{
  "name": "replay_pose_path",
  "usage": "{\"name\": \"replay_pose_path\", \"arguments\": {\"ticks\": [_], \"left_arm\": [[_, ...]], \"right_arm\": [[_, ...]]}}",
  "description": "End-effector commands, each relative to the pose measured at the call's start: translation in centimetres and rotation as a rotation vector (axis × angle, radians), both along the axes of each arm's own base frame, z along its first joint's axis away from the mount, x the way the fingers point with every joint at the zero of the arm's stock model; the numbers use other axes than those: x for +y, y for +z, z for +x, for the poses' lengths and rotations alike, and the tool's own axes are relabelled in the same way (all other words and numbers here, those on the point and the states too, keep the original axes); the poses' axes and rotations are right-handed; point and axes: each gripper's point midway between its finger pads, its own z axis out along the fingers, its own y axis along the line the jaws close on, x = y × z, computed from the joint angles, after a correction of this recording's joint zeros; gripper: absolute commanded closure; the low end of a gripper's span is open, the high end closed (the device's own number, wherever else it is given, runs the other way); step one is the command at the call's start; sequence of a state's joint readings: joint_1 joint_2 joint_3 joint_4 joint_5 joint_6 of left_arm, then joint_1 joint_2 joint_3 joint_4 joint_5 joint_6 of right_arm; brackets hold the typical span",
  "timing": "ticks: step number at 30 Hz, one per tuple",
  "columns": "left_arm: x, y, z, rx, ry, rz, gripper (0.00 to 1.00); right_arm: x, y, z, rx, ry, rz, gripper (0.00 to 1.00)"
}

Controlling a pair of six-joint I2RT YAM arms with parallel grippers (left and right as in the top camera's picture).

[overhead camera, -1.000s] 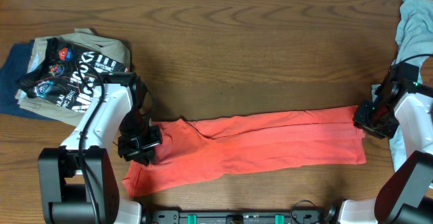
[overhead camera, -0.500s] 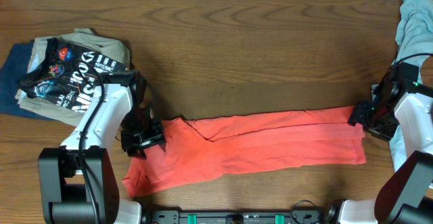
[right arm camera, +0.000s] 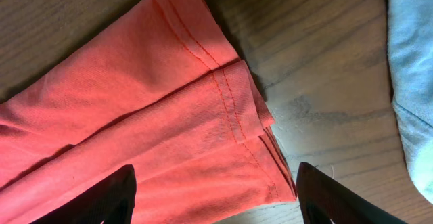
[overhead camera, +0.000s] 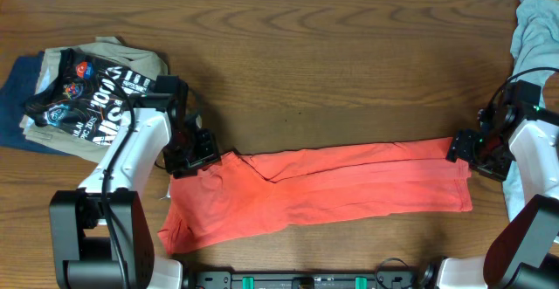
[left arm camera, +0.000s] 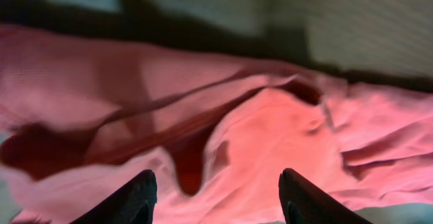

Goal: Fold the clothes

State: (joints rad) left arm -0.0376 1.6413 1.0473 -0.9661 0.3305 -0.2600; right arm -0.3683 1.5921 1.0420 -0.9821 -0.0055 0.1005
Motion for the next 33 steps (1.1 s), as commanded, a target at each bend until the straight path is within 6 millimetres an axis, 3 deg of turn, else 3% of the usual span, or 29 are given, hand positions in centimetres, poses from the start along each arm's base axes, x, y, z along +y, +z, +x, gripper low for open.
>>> {"name": "replay_pose_path", "arguments": {"ticks": [1,9,18,22,25,28,31,33], "left_arm": [[-1.6,0.4,0.1,-0.026,-0.033,-0.038,0.40],[-5.7,-0.1,1.8,-0.130,-0.170,-0.052,0.41],[-6.4,-3.2,1.3,-0.054,-0.182,0.003,0.41],[-6.6,-3.6,0.9,-0.027,-0.186,-0.004,0.66],[-6.5,-3.4,0.5,-0.014,-0.184,-0.001,0.78],[-6.5,-3.0,-0.4,0.020,-0.184,-0.007,0.81],[-7.2,-2.4,-1.2,0.050,-0.179,-0.059,0.94],[-8.0,-2.0,-1.7,0.070,-0.177,-0.107,0.94]], "right_arm": [[-0.1,0.1,-0.1,-0.007,0.003,0.004,0.25],[-0.1,0.1,-0.1,-0.007,0.003,0.004,0.24],[-0.1,0.1,-0.1,-0.008,0.003,0.004,0.24],[-0.1,0.1,-0.1,-0.008,0.002,0.004,0.25],[-0.2,0.1,-0.1,-0.008,0.002,0.003,0.24],[-0.1,0.1,-0.1,-0.008,0.002,0.003,0.24],[-0.2,0.1,-0.1,-0.008,0.003,0.003,0.24],[-0.2,0.1,-0.1,-0.008,0.002,0.003,0.24]]}}
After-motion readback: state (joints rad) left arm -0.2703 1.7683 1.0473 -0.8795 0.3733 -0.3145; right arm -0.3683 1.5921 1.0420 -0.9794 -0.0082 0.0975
